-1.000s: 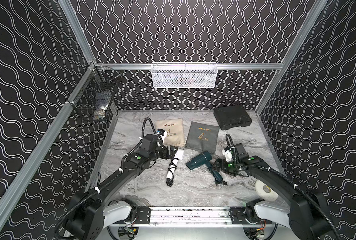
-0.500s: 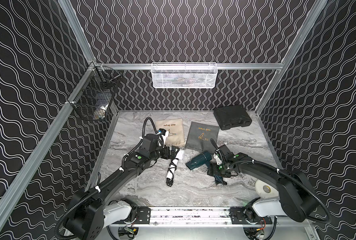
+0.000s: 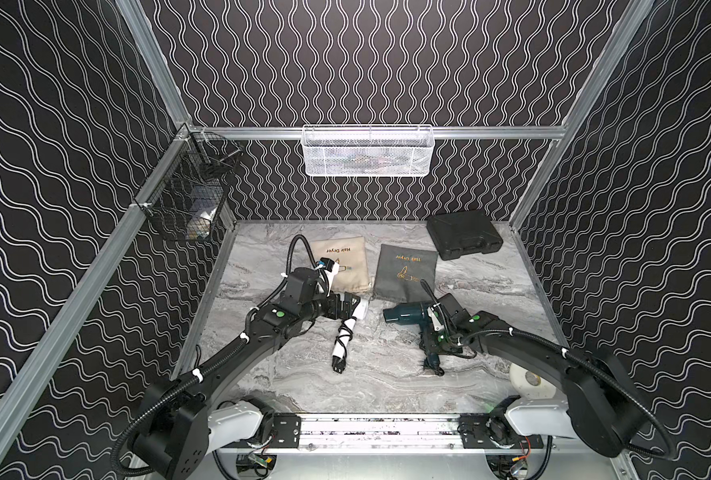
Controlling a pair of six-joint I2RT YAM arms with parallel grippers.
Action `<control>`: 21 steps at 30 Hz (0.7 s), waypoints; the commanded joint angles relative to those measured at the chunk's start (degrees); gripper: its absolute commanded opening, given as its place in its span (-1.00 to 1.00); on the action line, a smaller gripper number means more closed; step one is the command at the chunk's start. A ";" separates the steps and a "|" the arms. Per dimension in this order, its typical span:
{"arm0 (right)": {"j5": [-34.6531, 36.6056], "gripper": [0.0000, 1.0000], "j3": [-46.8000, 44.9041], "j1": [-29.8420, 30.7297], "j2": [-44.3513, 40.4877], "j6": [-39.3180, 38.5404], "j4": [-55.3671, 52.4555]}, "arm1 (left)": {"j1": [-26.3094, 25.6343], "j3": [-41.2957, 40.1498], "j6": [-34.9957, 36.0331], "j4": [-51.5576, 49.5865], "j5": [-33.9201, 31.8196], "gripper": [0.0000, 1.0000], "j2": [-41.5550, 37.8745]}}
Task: Pack away hair dryers
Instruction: Pick up the hair dryer from the center of the board.
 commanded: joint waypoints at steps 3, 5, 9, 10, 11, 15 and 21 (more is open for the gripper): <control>-4.55 -0.48 -1.97 0.19 -4.98 -1.81 5.69 | -0.13 0.96 0.73 0.27 1.36 0.98 0.26; -5.46 -0.57 -2.90 0.19 -7.32 -2.17 6.77 | -0.22 1.23 0.73 0.43 1.67 0.99 0.25; -7.38 -0.73 -4.94 0.34 -12.98 -2.30 9.70 | -0.22 2.30 0.12 1.41 3.63 0.98 0.66; -7.12 -0.76 -5.19 0.44 -14.44 -2.60 10.11 | -0.23 2.78 0.07 2.00 4.75 0.98 1.13; -6.37 -0.77 -5.15 0.68 -15.51 -3.03 9.93 | -0.22 3.43 -0.13 2.82 6.23 0.99 1.60; -1.47 -0.73 -3.84 1.78 -18.49 -5.93 8.06 | -0.22 7.03 -0.61 5.95 15.59 0.98 5.35; 6.39 -0.71 -3.46 3.90 -21.11 -7.49 8.56 | -0.46 14.17 -0.49 5.91 27.09 0.98 12.00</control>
